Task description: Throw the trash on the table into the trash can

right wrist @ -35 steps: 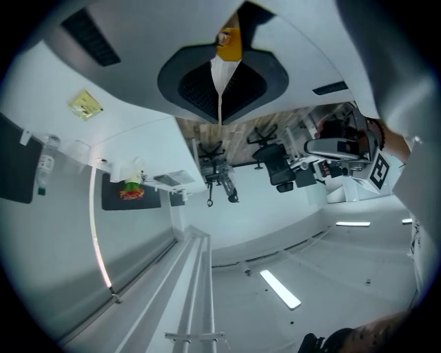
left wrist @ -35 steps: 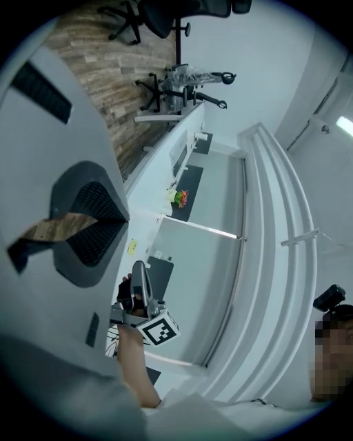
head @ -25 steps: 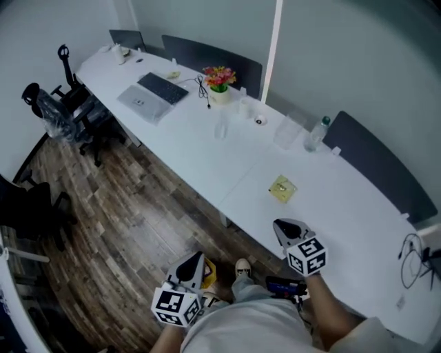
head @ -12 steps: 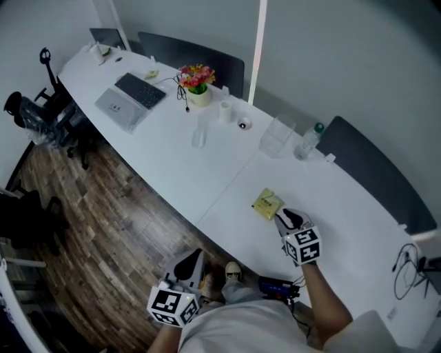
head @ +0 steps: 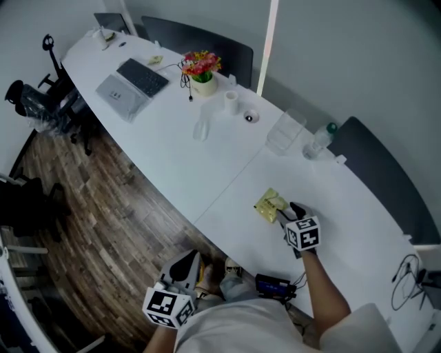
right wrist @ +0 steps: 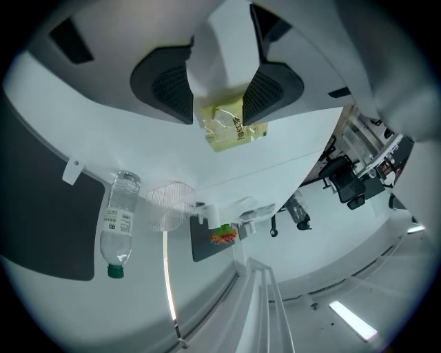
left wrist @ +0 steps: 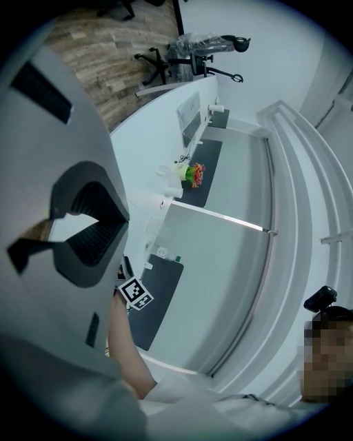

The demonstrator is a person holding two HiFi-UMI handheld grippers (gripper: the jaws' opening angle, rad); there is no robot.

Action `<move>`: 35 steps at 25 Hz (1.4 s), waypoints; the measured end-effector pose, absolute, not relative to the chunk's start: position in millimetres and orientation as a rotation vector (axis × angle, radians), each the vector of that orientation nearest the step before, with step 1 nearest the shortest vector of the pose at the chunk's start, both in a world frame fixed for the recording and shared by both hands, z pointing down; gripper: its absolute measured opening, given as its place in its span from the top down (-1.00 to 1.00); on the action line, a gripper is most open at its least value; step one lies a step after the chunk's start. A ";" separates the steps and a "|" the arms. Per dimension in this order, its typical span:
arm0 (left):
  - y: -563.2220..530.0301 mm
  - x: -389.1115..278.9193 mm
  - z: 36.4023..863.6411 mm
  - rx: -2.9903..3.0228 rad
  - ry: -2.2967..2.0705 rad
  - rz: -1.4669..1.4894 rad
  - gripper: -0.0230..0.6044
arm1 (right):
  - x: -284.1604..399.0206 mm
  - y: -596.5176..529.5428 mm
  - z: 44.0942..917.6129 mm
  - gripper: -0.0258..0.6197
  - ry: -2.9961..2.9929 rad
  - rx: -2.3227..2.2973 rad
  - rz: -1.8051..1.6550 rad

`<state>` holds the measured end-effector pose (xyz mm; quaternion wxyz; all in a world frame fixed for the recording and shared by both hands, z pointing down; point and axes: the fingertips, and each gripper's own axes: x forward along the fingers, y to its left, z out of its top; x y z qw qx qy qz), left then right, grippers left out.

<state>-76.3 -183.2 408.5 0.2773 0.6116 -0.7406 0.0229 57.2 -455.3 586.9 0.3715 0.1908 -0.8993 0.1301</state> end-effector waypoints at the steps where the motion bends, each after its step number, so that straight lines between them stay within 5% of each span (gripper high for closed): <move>1: -183.5 -76.6 409.4 1.636 -1.990 0.064 0.92 | 57.2 -458.5 590.6 0.22 -2.301 0.495 0.343; 7: -180.0 -78.4 410.6 1.611 -2.003 0.076 0.92 | 52.4 -461.4 601.4 0.23 -2.288 0.460 0.378; 18: -176.6 -79.5 405.3 1.617 -2.015 0.082 0.92 | 50.1 -454.5 592.4 0.67 -2.301 0.444 0.354; 35: -80.3 -89.8 387.6 1.496 -2.177 0.001 0.92 | -12.5 -327.7 524.2 0.70 -2.456 0.168 0.389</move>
